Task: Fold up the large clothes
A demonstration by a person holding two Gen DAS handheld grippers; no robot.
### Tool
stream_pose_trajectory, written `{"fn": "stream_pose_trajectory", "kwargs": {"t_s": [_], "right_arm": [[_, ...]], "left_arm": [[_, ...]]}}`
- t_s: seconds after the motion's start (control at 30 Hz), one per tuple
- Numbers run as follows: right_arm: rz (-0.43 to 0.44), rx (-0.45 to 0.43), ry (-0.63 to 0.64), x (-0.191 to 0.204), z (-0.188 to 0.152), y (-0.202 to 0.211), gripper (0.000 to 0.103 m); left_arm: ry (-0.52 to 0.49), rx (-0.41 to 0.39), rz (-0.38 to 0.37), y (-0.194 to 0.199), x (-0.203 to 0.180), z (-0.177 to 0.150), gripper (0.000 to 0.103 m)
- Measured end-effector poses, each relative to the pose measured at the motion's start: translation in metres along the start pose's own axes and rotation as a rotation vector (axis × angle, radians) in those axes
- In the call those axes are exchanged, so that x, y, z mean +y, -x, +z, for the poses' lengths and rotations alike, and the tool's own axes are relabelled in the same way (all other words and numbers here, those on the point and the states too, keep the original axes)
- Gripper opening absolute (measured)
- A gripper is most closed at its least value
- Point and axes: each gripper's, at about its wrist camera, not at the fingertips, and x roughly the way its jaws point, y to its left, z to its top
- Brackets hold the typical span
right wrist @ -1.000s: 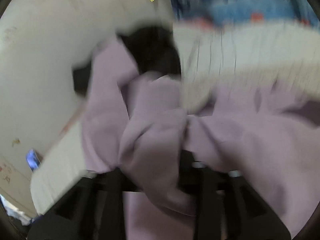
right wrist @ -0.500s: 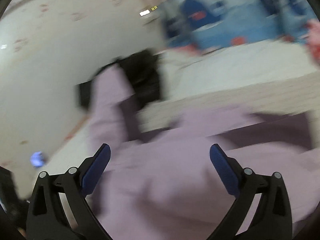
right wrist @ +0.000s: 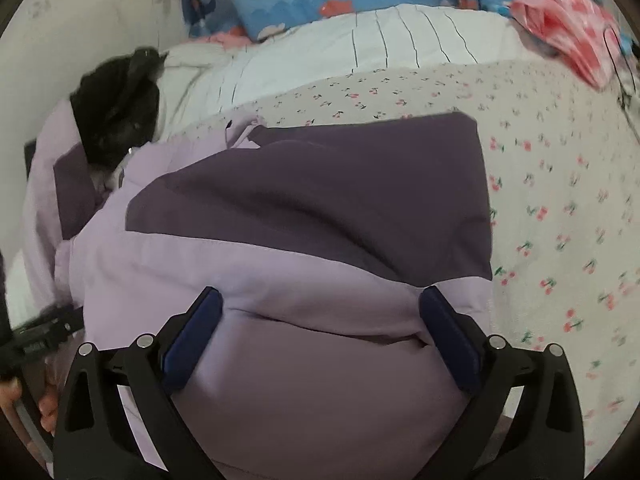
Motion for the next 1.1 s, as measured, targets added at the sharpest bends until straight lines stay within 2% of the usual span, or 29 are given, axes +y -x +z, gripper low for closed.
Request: {"fn": "stream_pose_trajectory", "kwargs": {"t_s": [0.07, 0.13, 0.17, 0.23, 0.27, 0.33, 0.4, 0.47, 0.53, 0.63, 0.73, 0.8, 0.83, 0.87, 0.9, 0.93, 0.97, 1.0, 1.1], "right_arm": [[0.044, -0.03, -0.038, -0.003, -0.004, 0.016, 0.096], [0.08, -0.047, -0.065, -0.005, -0.008, 0.029, 0.096], [0.099, -0.047, -0.085, -0.003, -0.013, 0.032, 0.096], [0.142, -0.038, -0.123, -0.003, -0.02, 0.036, 0.096], [0.154, -0.036, -0.133, -0.003, -0.023, 0.037, 0.096], [0.157, -0.04, -0.132, 0.003, -0.021, 0.035, 0.096], [0.161, -0.034, -0.133, 0.008, -0.021, 0.032, 0.096], [0.154, -0.026, -0.109, 0.012, -0.022, 0.026, 0.096], [0.138, -0.017, -0.081, 0.014, -0.025, 0.019, 0.097], [0.116, -0.017, -0.049, 0.017, -0.029, 0.013, 0.097], [0.097, -0.019, -0.03, 0.019, -0.032, 0.01, 0.097], [0.092, -0.019, -0.024, 0.02, -0.033, 0.008, 0.097], [0.09, -0.02, -0.022, 0.02, -0.033, 0.008, 0.097], [0.088, -0.021, -0.019, 0.02, -0.034, 0.007, 0.097], [0.086, -0.021, -0.018, 0.02, -0.034, 0.007, 0.097], [0.083, -0.02, -0.016, 0.021, -0.034, 0.007, 0.097], [0.084, -0.019, -0.018, 0.021, -0.033, 0.007, 0.097], [0.087, -0.018, -0.021, 0.02, -0.033, 0.008, 0.097], [0.093, -0.012, -0.029, 0.021, -0.031, 0.012, 0.097]], "left_arm": [[0.011, -0.039, -0.106, 0.028, 0.006, 0.006, 0.096], [0.052, -0.144, -0.158, 0.066, 0.025, 0.014, 0.096], [0.082, -0.227, -0.162, 0.093, 0.046, 0.023, 0.096], [0.145, -0.33, -0.164, 0.127, 0.089, 0.042, 0.096], [0.212, -0.383, -0.148, 0.142, 0.123, 0.059, 0.096], [0.311, -0.438, -0.101, 0.153, 0.172, 0.082, 0.096], [0.399, -0.436, -0.062, 0.143, 0.224, 0.114, 0.096], [0.493, -0.404, -0.067, 0.12, 0.268, 0.141, 0.096], [0.539, -0.391, -0.088, 0.102, 0.291, 0.157, 0.096], [0.639, -0.39, -0.21, 0.076, 0.312, 0.171, 0.096], [0.708, -0.321, -0.311, 0.042, 0.325, 0.184, 0.096], [0.736, -0.306, -0.404, 0.023, 0.321, 0.188, 0.096], [0.744, -0.304, -0.449, 0.019, 0.318, 0.19, 0.094], [0.753, -0.304, -0.485, 0.016, 0.312, 0.192, 0.084], [0.75, -0.293, -0.501, 0.016, 0.306, 0.192, 0.051], [0.737, -0.277, -0.516, 0.016, 0.3, 0.193, 0.028], [0.702, -0.293, -0.538, 0.025, 0.291, 0.192, 0.024], [0.665, -0.344, -0.549, 0.041, 0.284, 0.189, 0.021], [0.568, -0.466, -0.601, 0.096, 0.263, 0.175, 0.018]]}}
